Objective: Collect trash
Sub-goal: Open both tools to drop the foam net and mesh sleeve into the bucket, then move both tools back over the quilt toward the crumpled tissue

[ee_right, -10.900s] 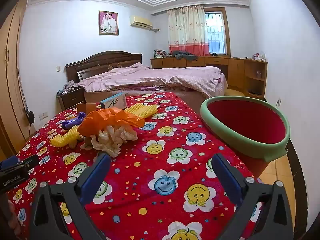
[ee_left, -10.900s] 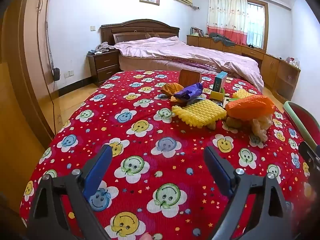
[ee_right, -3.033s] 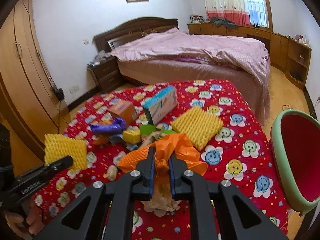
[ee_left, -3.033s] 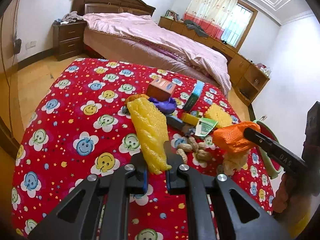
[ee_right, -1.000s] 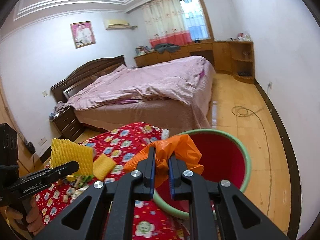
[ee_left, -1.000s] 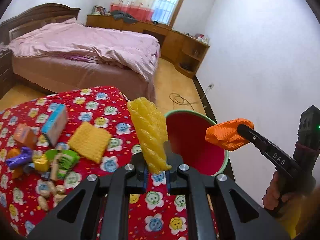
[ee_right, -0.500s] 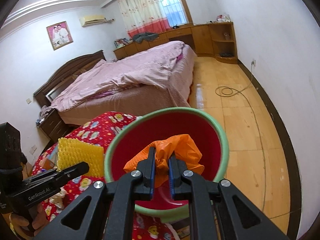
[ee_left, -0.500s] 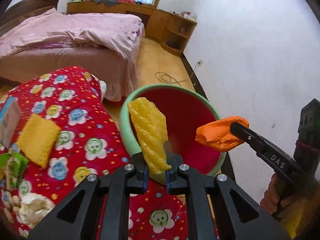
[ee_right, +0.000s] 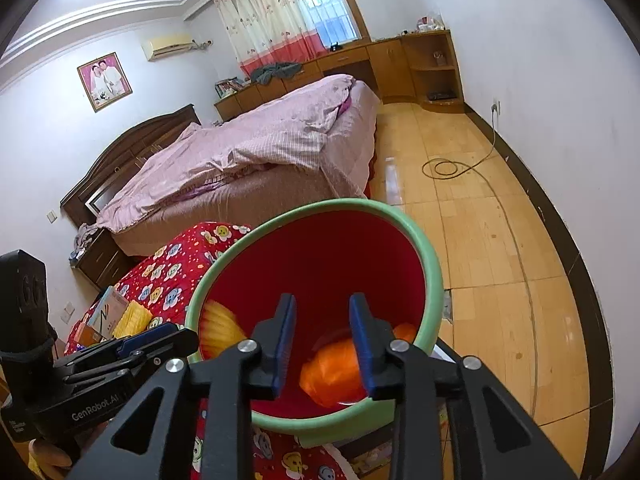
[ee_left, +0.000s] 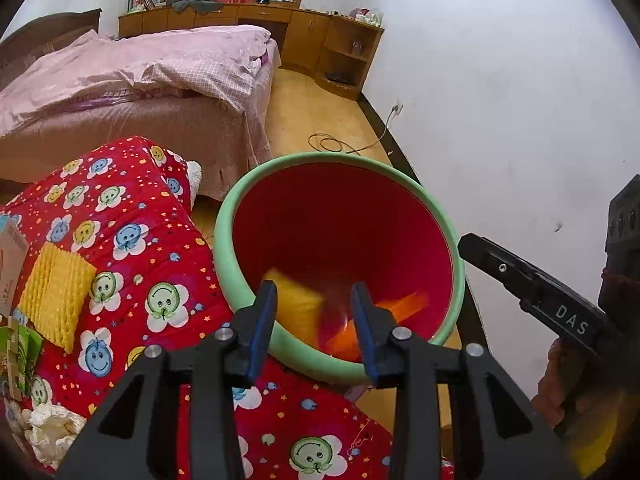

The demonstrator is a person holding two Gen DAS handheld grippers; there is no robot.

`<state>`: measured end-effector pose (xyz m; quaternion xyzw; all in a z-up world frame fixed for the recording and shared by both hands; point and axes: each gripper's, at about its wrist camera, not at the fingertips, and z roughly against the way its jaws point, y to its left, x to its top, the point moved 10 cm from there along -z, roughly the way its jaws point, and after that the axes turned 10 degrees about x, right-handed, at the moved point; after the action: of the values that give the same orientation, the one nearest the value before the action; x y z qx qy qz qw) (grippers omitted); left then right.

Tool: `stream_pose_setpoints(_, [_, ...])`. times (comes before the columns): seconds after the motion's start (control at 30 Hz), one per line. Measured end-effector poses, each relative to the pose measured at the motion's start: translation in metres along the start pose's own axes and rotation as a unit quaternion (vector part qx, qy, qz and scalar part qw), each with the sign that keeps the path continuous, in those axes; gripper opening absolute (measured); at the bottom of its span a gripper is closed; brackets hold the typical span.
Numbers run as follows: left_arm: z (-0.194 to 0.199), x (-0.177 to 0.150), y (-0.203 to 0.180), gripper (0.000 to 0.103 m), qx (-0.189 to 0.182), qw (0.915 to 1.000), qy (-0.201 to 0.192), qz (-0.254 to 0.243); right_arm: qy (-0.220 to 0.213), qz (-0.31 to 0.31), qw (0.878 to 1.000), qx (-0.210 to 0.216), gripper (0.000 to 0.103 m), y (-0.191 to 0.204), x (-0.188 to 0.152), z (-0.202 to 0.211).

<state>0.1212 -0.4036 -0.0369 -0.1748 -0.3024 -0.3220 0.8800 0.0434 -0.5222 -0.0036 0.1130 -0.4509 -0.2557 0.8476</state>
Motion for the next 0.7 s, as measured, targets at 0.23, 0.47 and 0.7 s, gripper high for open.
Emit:
stream_pose_setpoints(0.23, [0.018,-0.005,0.011,0.038,0.001,0.9997,-0.003,0.023,-0.009,0.002,1.000,0.003,0.038,0.007,-0.001,0.013])
stream_pose_setpoints(0.47, [0.040,-0.016,0.034,0.038,0.008,0.9986,-0.006,0.052,-0.021,0.024,0.999,0.010,0.051,0.033,-0.003,0.030])
stream_pose_setpoints(0.7, [0.067,-0.031,0.065,0.038,0.029,0.9963,-0.014,0.079,-0.022,0.034,0.999,0.024,0.060,0.059,-0.015,0.040])
